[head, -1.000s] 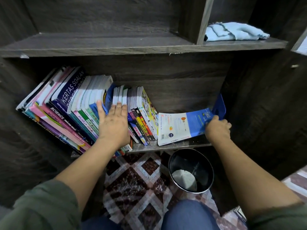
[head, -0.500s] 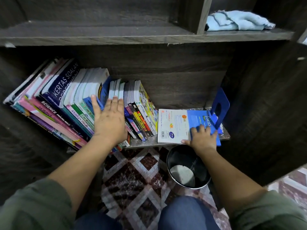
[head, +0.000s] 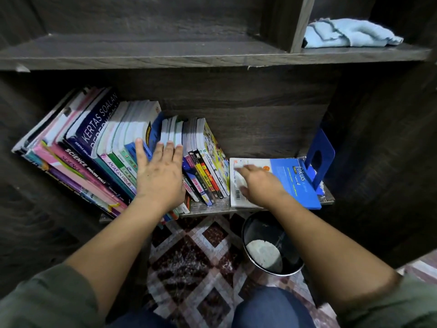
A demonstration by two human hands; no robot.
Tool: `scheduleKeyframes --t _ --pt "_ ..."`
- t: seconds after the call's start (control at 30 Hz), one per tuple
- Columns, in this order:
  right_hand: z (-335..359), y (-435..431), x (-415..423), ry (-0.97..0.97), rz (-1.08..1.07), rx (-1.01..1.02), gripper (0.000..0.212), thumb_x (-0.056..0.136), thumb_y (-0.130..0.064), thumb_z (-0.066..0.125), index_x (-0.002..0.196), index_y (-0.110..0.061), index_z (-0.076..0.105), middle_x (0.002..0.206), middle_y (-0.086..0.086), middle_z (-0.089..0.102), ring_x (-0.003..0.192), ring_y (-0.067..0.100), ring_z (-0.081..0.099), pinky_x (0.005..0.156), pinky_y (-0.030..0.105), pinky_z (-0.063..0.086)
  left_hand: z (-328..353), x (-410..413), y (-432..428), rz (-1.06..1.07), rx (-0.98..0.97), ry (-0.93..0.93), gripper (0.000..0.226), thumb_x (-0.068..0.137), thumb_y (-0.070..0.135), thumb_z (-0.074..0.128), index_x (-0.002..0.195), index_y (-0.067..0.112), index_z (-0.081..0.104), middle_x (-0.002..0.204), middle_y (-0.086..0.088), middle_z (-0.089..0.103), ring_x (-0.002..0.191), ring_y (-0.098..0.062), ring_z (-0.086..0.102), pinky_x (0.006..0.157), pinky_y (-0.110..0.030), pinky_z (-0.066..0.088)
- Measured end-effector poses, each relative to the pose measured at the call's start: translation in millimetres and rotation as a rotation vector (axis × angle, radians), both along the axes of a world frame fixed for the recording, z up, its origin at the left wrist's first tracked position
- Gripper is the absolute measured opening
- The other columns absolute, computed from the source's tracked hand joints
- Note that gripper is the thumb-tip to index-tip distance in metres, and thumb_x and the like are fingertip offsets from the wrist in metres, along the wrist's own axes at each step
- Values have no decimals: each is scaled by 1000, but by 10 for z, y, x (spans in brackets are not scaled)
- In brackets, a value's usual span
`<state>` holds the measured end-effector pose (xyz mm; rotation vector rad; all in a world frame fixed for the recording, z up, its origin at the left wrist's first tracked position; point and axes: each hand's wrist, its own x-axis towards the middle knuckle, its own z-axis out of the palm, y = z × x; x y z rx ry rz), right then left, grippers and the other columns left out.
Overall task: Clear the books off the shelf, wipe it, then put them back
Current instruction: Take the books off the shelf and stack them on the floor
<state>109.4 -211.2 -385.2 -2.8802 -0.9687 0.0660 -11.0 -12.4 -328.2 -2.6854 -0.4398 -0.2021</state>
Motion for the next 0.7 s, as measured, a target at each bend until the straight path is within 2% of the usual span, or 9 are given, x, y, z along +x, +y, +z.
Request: scheduleKeyframes --t 0.07,0.13,0.23,0.33,0.43,0.53,0.6,0.67,0.7 --pt "296 269 -68 -108 105 171 73 90 -22 61 152 -25 22 148 6 36 127 29 44 97 42 44 41 -25 38 -13 38 -3 86 86 47 50 154 13 8 160 -9 11 149 -28 1 108 -63 -14" --pt "505 510 -116 -182 206 190 78 87 -15 63 152 -24 20 153 6 30 129 30 43 96 44 44 70 -51 91 5 62 0 88 86 50 49 153 12 8 160 -9 9 149 -28 -3 109 -65 -11" --pt "593 724 -148 -251 308 78 73 88 -8 56 151 -23 23 158 8 19 133 32 39 98 46 44 53 -87 132 4 92 42 90 86 53 46 153 9 5 160 -8 11 149 -25 3 109 -67 -9" --pt "528 770 -130 -241 307 53 64 93 -8 48 151 -20 23 161 5 13 139 29 32 103 46 41 25 -107 130 -12 103 41 91 85 53 44 153 8 5 159 -7 13 147 -23 10 109 -67 -9" --pt "488 752 -100 -233 291 81 58 97 -8 41 152 -17 24 162 1 13 145 23 24 112 42 34 18 -99 136 -15 106 44 94 83 55 45 153 8 6 159 -8 14 147 -23 12 109 -69 -10" --pt "500 693 -96 -246 258 80 60 93 -6 45 150 -12 28 160 4 22 146 20 23 114 35 30 10 -92 156 -21 97 52 96 80 55 47 154 8 6 159 -8 13 147 -23 12 109 -69 -8" --pt "545 644 -105 -246 212 80 59 88 -7 54 143 -10 33 154 6 33 141 20 33 104 33 38 5 -95 168 -28 89 59 97 80 55 47 154 8 5 160 -8 12 147 -23 12 109 -69 -8" --pt "580 593 -114 -273 169 78 48 86 -6 55 131 -10 39 140 6 45 126 24 48 80 36 45 1 -97 174 -28 90 67 98 80 55 47 154 8 3 160 -8 11 147 -24 11 110 -69 -7" --pt "587 561 -110 -298 157 60 44 86 -4 54 127 -11 39 132 7 47 117 26 53 69 36 42 2 -96 172 -25 91 71 99 80 56 47 154 8 3 160 -8 10 148 -24 10 110 -69 -7"
